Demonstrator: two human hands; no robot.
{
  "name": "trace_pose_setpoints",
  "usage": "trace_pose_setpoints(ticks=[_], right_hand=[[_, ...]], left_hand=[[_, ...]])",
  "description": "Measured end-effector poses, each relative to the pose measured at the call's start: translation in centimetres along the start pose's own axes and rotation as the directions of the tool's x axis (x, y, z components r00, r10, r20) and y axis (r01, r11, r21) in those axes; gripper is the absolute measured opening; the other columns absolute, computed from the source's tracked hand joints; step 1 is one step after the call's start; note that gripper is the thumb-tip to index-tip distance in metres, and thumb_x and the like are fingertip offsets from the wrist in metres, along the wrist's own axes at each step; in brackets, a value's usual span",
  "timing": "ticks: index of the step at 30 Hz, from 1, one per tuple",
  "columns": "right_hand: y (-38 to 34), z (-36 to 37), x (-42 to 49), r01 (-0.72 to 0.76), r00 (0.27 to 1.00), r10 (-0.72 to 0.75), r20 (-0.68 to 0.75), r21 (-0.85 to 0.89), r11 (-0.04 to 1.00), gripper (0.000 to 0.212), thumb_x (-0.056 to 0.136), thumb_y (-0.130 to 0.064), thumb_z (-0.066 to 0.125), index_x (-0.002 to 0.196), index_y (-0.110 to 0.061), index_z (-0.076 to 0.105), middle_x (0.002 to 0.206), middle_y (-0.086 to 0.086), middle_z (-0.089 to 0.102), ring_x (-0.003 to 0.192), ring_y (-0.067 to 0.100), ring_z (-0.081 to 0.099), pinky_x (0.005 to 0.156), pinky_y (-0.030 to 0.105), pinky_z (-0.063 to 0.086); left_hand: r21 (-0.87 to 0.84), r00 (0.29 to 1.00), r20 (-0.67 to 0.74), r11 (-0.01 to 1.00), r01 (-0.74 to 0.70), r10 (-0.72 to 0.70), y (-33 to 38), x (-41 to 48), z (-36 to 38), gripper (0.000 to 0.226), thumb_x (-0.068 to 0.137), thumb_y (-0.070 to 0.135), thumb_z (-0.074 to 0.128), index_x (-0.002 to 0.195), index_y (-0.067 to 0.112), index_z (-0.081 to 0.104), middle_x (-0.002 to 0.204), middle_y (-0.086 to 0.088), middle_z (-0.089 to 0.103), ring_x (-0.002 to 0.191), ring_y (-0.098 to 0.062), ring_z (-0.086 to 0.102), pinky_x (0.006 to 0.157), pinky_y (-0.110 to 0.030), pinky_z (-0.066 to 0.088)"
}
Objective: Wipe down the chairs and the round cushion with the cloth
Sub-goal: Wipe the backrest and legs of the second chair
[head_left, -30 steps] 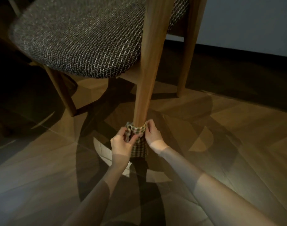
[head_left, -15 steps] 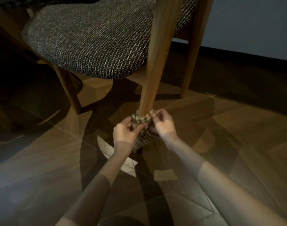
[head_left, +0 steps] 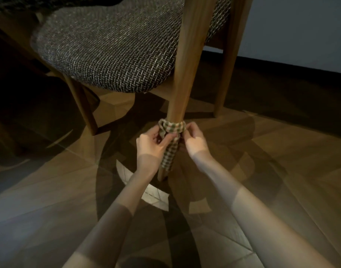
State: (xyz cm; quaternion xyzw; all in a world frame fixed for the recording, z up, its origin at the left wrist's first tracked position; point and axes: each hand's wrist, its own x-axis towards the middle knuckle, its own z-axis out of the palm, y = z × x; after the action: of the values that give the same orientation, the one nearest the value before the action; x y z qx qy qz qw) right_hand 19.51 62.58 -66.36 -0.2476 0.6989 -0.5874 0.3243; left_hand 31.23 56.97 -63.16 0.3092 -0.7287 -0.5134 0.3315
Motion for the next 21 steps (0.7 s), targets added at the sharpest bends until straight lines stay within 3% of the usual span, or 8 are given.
trace_pose_setpoints(ticks=[3, 6, 9, 11, 14, 18, 21], right_hand=[[3.3, 1.1, -0.2, -0.102, 0.992, 0.108, 0.062, -0.096, 0.990, 0.019, 0.100, -0.023, 0.041, 0.082, -0.026, 0.046, 0.092, 0.003, 0.060, 0.094, 0.024, 0.058, 0.081, 0.041, 0.046], [7.2, 2.4, -0.6, -0.280, 0.947, 0.298, 0.123, -0.142, 0.949, 0.014, 0.101, -0.020, 0.038, 0.088, -0.021, 0.044, 0.104, 0.010, 0.059, 0.103, 0.027, 0.054, 0.088, 0.046, 0.046], [9.3, 3.3, -0.7, -0.492, 0.853, 0.476, 0.215, 0.024, 0.870, 0.009, 0.101, -0.020, 0.040, 0.093, -0.020, 0.042, 0.122, 0.015, 0.054, 0.116, 0.031, 0.053, 0.083, 0.044, 0.054], [9.8, 3.7, -0.8, -0.555, 0.819, 0.524, 0.233, 0.093, 0.826, 0.008, 0.101, -0.022, 0.042, 0.093, -0.022, 0.042, 0.123, 0.015, 0.054, 0.117, 0.032, 0.054, 0.083, 0.042, 0.055], [10.0, 4.2, -1.0, -0.446, 0.891, 0.446, 0.082, -0.020, 0.895, 0.004, 0.100, -0.018, 0.041, 0.100, -0.016, 0.044, 0.118, 0.018, 0.057, 0.114, 0.033, 0.055, 0.098, 0.051, 0.046], [6.8, 2.8, -1.3, -0.295, 0.955, 0.295, -0.032, -0.006, 0.956, 0.014, 0.098, -0.020, 0.046, 0.084, -0.021, 0.049, 0.104, 0.013, 0.062, 0.102, 0.030, 0.059, 0.093, 0.054, 0.048], [3.0, 0.8, -0.8, -0.142, 0.988, 0.143, -0.061, 0.011, 0.990, 0.018, 0.096, -0.025, 0.050, 0.078, -0.028, 0.052, 0.094, 0.005, 0.063, 0.094, 0.025, 0.061, 0.087, 0.055, 0.052]], left_hand=[[0.087, 0.989, 0.024, 0.986, 0.143, -0.146, -4.6, -1.7, 0.0, 0.029, 0.086, 0.013, 0.067, 0.114, 0.016, 0.062, 0.098, 0.018, 0.066, 0.099, -0.001, 0.064, 0.089, -0.024, 0.052], [0.183, 0.948, 0.067, 0.938, 0.296, -0.312, -8.8, -3.1, -0.1, 0.026, 0.088, 0.016, 0.065, 0.113, 0.019, 0.061, 0.097, 0.015, 0.065, 0.103, -0.009, 0.063, 0.087, -0.023, 0.051], [0.220, 0.879, 0.122, 0.876, 0.428, -0.460, -11.2, -3.6, -0.2, 0.028, 0.090, 0.016, 0.062, 0.118, 0.011, 0.060, 0.107, 0.001, 0.066, 0.110, -0.020, 0.061, 0.096, -0.040, 0.049], [0.246, 0.856, 0.131, 0.853, 0.461, -0.500, -11.6, -3.6, -0.2, 0.031, 0.091, 0.017, 0.061, 0.121, 0.009, 0.058, 0.110, 0.000, 0.064, 0.113, -0.022, 0.059, 0.099, -0.041, 0.047], [0.234, 0.875, 0.100, 0.866, 0.442, -0.473, -11.2, -3.9, 0.0, 0.031, 0.092, 0.013, 0.060, 0.122, 0.007, 0.058, 0.112, -0.001, 0.065, 0.113, -0.022, 0.059, 0.100, -0.041, 0.046], [0.139, 0.943, -0.024, 0.933, 0.332, -0.332, -7.7, -3.5, 0.2, 0.028, 0.088, 0.010, 0.064, 0.116, 0.008, 0.063, 0.104, -0.002, 0.069, 0.102, -0.016, 0.064, 0.095, -0.043, 0.050], [0.143, 0.982, -0.099, 0.975, 0.172, -0.158, -3.9, -2.2, 0.1, 0.028, 0.087, 0.014, 0.066, 0.115, 0.009, 0.065, 0.101, 0.004, 0.070, 0.099, -0.009, 0.065, 0.091, -0.032, 0.053]])
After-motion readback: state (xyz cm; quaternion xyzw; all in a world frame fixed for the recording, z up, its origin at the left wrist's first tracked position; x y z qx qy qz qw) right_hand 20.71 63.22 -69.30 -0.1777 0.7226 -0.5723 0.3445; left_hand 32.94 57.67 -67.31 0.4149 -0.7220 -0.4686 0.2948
